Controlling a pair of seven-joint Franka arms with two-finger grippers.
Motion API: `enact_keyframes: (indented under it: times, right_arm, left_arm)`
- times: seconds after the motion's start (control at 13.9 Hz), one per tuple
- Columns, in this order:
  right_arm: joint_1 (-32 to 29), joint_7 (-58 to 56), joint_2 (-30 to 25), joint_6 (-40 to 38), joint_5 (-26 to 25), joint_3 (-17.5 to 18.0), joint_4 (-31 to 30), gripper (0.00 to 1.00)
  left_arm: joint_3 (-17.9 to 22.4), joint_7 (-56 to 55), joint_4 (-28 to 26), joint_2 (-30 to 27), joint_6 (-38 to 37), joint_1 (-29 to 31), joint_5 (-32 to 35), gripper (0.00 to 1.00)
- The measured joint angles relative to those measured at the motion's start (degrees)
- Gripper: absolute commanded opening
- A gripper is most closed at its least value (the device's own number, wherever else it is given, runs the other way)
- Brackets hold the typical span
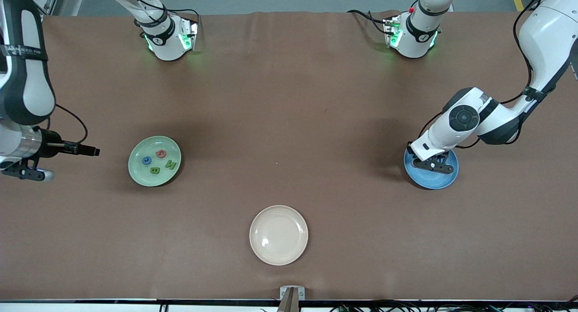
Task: Sort upper and lower case letters into plates
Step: 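Carry the a to the blue plate while the right gripper moves over green, then release the a into the blue plate with the left gripper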
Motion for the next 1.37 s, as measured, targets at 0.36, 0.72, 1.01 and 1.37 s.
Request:
enact_keyframes:
  times: [0.36,0.72,1.01,1.37]
  right_arm:
    - [-2.0,-5.6,0.6,24.5,2.7,0.0,-16.9,1.0]
    - [-2.0,-6.9,4.2,32.1,4.8,1.0,-22.0,0.76]
    - [-2.0,-7.5,6.0,32.5,8.0,2.3,-22.0,0.56]
    - [-2.0,-7.5,6.8,33.0,8.1,2.4,-21.9,0.51]
  left_arm:
    - [0.2,0.0,0.0,0.2,0.2,-0.2,0.0,0.8]
    - [-0.1,0.2,0.5,0.2,0.0,0.0,0.1,1.0]
    - [-9.2,0.1,3.8,0.2,-9.7,2.4,-3.8,1.0]
    - [-16.2,0.1,11.9,0.1,-20.0,2.5,-10.1,1.0]
